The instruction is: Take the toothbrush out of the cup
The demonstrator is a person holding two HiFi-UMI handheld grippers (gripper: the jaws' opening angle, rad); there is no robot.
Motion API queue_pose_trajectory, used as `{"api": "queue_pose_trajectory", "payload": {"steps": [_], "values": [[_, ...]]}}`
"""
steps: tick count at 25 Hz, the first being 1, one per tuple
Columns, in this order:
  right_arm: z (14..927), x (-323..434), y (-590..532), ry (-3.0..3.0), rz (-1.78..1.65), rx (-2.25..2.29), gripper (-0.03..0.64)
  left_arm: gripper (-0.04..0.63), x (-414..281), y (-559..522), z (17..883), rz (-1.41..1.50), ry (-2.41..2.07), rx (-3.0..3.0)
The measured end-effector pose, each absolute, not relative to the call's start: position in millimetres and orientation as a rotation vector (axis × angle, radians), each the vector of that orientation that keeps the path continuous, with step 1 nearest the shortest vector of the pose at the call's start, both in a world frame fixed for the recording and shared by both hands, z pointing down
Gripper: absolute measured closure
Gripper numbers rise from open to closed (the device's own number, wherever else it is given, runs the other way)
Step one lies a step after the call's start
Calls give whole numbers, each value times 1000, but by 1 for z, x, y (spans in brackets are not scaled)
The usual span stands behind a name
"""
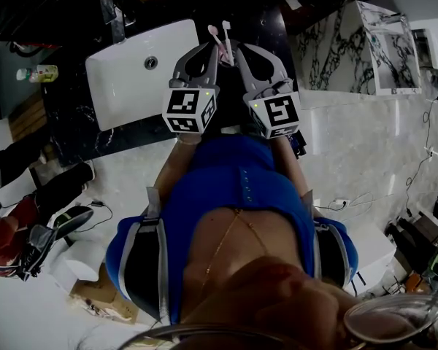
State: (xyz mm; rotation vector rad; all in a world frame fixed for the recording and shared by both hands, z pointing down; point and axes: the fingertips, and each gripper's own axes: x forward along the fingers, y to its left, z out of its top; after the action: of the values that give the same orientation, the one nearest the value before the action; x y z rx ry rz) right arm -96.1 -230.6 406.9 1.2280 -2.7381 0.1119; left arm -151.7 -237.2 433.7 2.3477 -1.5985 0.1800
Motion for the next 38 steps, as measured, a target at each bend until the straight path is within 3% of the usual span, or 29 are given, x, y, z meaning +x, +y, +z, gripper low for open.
{"api": "queue_pose_trajectory", "payload": {"steps": [9, 18, 26, 38], "values": [[405, -86, -235, -2690, 115, 1289, 615, 573, -164, -253, 471, 228, -1545, 2269], [413, -72, -237, -2631, 128, 1357, 615, 509, -159, -266, 496, 229, -1420, 2244], [418, -59, -237, -2572, 144, 1415, 615, 512, -150, -275, 508, 248, -1342, 2264], [413, -52, -234, -2572, 139, 1434, 615, 568, -142, -273, 498, 221, -1323, 2310]]}}
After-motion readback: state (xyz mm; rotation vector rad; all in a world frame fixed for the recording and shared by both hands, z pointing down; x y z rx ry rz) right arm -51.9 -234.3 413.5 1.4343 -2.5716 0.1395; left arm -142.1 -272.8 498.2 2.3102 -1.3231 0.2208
